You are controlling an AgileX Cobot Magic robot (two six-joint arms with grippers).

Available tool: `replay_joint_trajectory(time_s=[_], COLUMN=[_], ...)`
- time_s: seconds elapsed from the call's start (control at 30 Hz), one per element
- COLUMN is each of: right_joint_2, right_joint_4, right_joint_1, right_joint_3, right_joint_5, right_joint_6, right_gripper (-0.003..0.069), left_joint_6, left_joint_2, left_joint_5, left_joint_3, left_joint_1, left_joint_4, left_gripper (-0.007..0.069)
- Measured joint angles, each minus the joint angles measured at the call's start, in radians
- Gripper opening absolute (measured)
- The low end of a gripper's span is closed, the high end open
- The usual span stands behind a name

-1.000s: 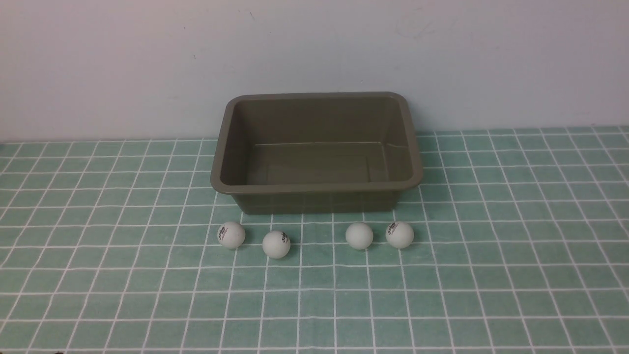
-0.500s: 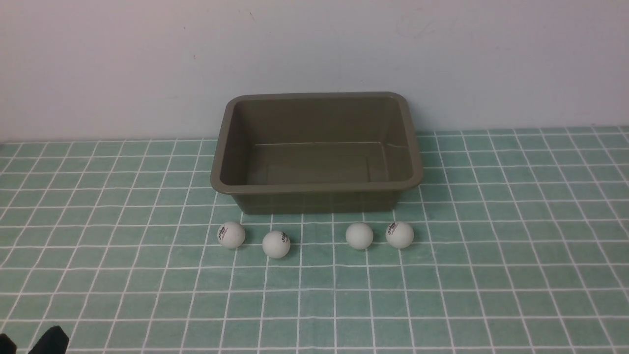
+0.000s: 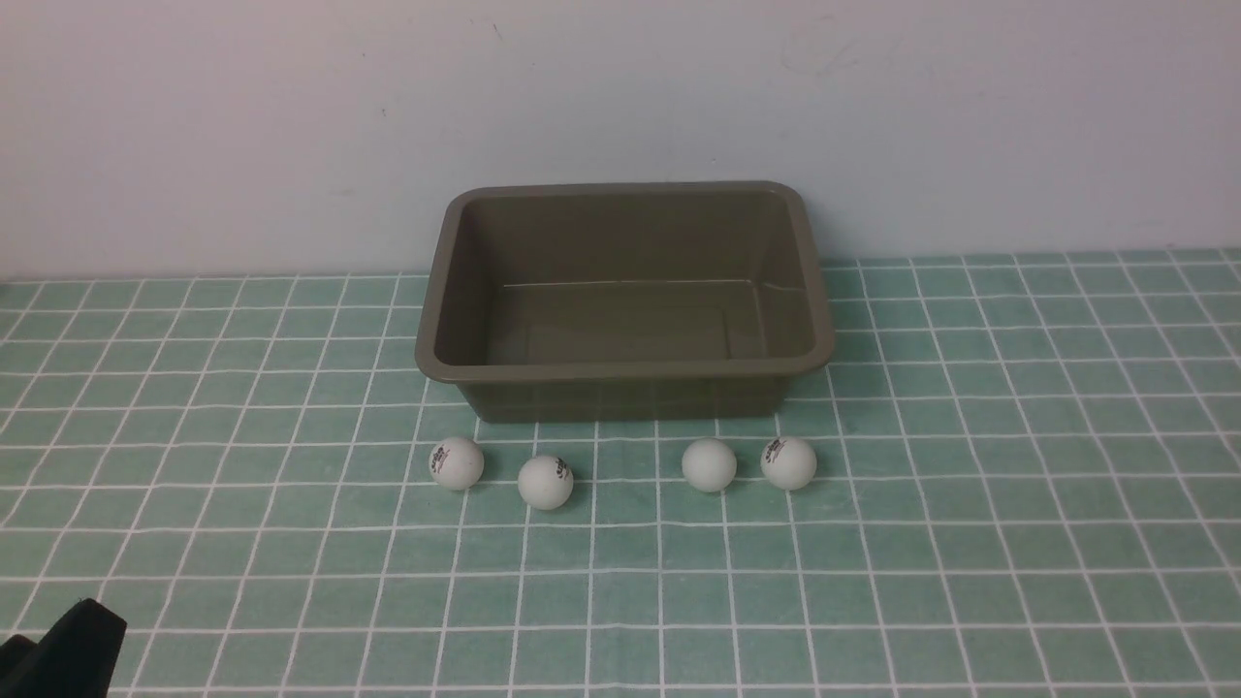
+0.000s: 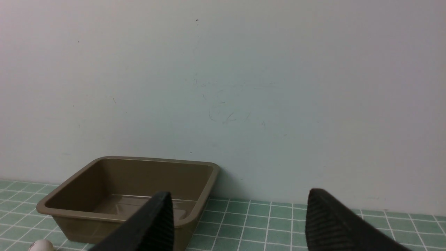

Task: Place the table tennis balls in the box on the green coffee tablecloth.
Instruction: 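Reach for and grasp a ping pong ball on the table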

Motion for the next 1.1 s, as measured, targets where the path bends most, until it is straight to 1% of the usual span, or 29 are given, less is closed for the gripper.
replay_joint_trajectory(time_s=[0.23,0.43,0.6,0.73,0.87,1.0,1.1], right_joint_2=[0.000,0.000,0.000,0.000,0.000,0.000,0.000], right_joint_4=[0.001,0.009,0.026,0.027,0.030,0.035,0.041], right_joint_1=[0.000,0.000,0.000,0.000,0.000,0.000,0.000], right_joint_3=[0.000,0.000,0.000,0.000,0.000,0.000,0.000], right_joint_5=[0.007,0.019,0.022,0.023,0.025,0.027,0.031], right_joint_6=[0.000,0.000,0.000,0.000,0.000,0.000,0.000], right_gripper=[0.0461,0.0461,0.0461,0.0461,0.0461,0.0461,0.0461], left_joint_6=[0.000,0.012,0.133,0.248,0.347,0.366,0.369], left_joint_2=[0.000,0.000,0.000,0.000,0.000,0.023,0.087], left_joint_5=[0.000,0.000,0.012,0.046,0.126,0.227,0.287], left_joint_3=[0.000,0.000,-0.028,-0.112,-0.231,-0.316,-0.354], left_joint_1=[0.000,0.000,0.000,0.000,0.000,0.000,0.000], left_joint_4=[-0.005,-0.067,-0.079,-0.095,-0.103,-0.096,-0.046], left_gripper=[0.0447,0.0447,0.0447,0.0447,0.0447,0.0447,0.0447])
